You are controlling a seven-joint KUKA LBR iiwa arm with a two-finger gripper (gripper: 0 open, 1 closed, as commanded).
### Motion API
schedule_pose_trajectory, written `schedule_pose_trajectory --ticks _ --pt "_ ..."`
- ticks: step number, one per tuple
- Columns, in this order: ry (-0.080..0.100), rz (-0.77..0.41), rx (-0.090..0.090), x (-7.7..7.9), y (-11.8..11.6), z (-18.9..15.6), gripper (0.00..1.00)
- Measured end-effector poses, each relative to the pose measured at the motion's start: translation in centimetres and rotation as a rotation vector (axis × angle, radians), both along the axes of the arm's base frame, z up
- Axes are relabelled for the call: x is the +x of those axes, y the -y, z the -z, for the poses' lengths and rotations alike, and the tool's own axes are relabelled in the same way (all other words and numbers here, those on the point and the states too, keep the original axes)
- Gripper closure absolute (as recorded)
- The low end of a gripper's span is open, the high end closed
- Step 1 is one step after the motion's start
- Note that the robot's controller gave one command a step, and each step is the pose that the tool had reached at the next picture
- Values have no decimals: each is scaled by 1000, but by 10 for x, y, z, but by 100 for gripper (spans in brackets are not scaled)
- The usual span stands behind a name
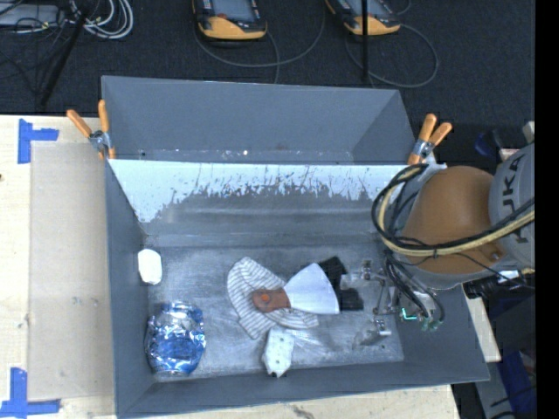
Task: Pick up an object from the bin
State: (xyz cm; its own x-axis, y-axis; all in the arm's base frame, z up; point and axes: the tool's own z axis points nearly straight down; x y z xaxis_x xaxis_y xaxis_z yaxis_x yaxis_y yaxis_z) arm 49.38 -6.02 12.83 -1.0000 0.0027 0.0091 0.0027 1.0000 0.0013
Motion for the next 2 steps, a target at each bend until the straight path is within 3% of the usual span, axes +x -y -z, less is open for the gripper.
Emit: schedule_pose_trajectory --ticks 1,2 --pt "7 -2 -1 2 0 -3 0" --pt "-7 111 1 22 14 53 100"
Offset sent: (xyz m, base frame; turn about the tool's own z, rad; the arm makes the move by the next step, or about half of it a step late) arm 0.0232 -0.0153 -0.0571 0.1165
